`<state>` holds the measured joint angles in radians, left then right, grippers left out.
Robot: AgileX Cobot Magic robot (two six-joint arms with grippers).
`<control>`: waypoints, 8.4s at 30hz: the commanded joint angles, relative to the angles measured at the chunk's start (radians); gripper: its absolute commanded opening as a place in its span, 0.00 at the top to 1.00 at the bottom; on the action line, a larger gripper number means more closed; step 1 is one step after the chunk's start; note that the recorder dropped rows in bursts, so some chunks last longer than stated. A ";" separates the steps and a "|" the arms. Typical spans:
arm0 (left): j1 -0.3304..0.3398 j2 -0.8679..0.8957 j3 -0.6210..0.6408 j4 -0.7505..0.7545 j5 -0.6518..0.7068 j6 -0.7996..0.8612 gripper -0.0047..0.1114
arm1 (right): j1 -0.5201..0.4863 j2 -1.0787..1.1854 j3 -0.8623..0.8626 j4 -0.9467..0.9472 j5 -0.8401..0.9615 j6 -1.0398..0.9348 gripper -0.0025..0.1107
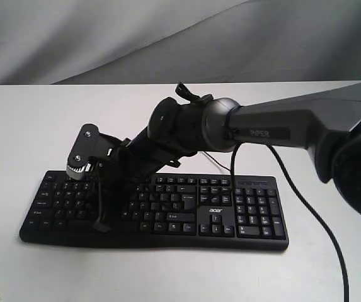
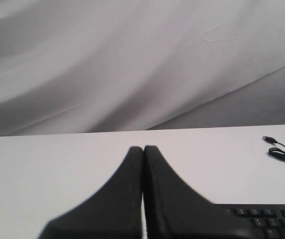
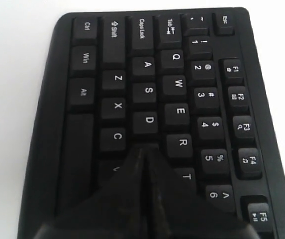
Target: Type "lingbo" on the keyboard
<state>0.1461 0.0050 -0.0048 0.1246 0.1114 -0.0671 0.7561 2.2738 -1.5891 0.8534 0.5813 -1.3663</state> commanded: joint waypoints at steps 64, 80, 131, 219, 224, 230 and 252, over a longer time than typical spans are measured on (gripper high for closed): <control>-0.007 -0.005 0.005 0.000 -0.007 -0.002 0.96 | -0.010 -0.002 0.057 0.000 0.025 -0.008 0.98; -0.007 -0.005 0.005 0.000 -0.007 -0.002 0.96 | -0.104 -0.139 0.109 -0.053 0.044 0.014 0.98; -0.007 -0.005 0.005 0.000 -0.007 -0.002 0.96 | -0.140 -0.092 0.184 0.001 0.015 -0.069 0.98; -0.007 -0.005 0.005 0.000 -0.007 -0.002 0.96 | -0.770 -2.269 1.468 -1.022 -0.402 1.381 0.98; -0.007 -0.005 0.005 0.000 -0.007 -0.002 0.96 | -0.805 -2.269 1.589 -0.943 -0.472 1.381 0.98; -0.007 -0.005 0.005 0.000 -0.007 -0.002 0.96 | -0.805 -2.269 1.589 -0.942 -0.387 1.366 0.98; -0.007 -0.005 0.005 0.000 -0.007 -0.002 0.96 | -0.805 -2.269 1.589 -0.897 -0.256 1.366 0.98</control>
<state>0.1461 0.0050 -0.0048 0.1246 0.1114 -0.0671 -0.0423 0.0099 -0.0038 -0.0528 0.3222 0.0071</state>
